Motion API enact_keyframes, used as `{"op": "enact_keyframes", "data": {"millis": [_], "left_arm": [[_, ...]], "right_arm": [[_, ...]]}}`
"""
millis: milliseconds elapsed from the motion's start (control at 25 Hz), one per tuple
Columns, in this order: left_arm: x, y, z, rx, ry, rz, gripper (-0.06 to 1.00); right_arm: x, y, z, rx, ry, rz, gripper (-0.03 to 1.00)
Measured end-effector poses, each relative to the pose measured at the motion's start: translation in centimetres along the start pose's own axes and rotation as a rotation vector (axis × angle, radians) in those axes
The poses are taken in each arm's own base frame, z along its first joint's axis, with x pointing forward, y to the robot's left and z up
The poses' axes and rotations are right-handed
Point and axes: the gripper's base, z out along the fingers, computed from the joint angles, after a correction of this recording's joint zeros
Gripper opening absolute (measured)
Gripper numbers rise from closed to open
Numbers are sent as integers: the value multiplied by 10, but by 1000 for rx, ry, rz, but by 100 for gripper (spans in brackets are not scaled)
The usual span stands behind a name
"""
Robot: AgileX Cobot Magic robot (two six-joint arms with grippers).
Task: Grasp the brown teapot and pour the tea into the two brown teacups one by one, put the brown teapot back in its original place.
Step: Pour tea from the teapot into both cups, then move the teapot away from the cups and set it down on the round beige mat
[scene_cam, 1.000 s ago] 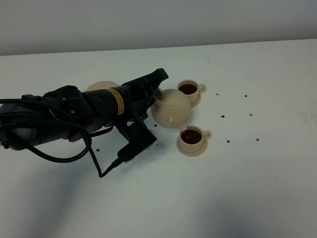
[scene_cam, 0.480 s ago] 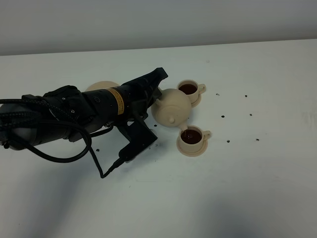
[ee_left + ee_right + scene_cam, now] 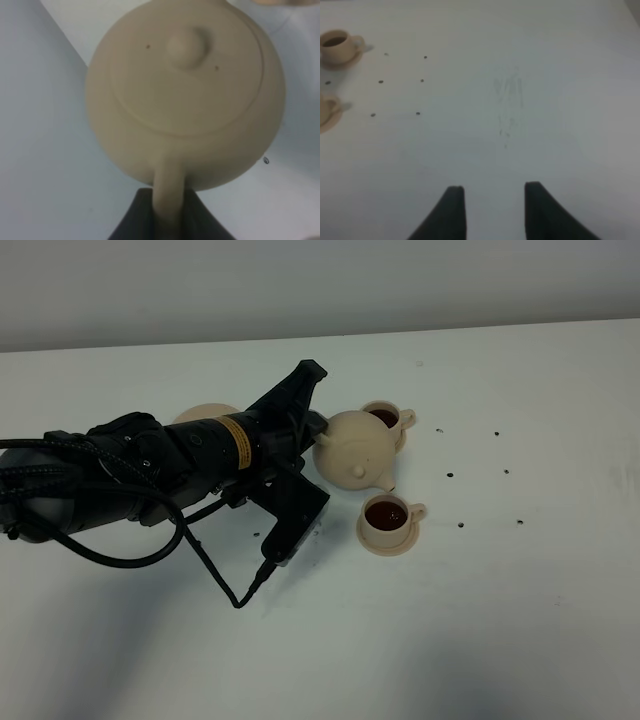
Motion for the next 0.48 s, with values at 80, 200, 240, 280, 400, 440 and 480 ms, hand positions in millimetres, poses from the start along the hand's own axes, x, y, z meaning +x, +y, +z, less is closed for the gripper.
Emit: {"op": "enact_keyframes", "data": {"millis": [80, 200, 240, 280, 400, 440, 480], "left_arm": [[0, 0, 0, 0, 1, -38, 8], [1, 0, 0, 0, 5, -97, 8], [1, -1, -1, 1, 5, -122, 8], [2, -3, -1, 3, 8, -152, 8], [9, -9, -7, 12, 28, -242, 8], [13, -10, -9, 9, 38, -273, 8], [17, -10, -12, 6, 49, -299, 8]], "right_arm": [[0, 0, 0, 0, 0, 0, 31], [0, 0, 0, 0, 0, 0, 31], [0, 0, 0, 0, 0, 0, 31], [0, 0, 0, 0, 0, 0, 31], [0, 0, 0, 0, 0, 0, 31], [0, 0, 0, 0, 0, 0, 31], [0, 0, 0, 0, 0, 0, 31]]}}
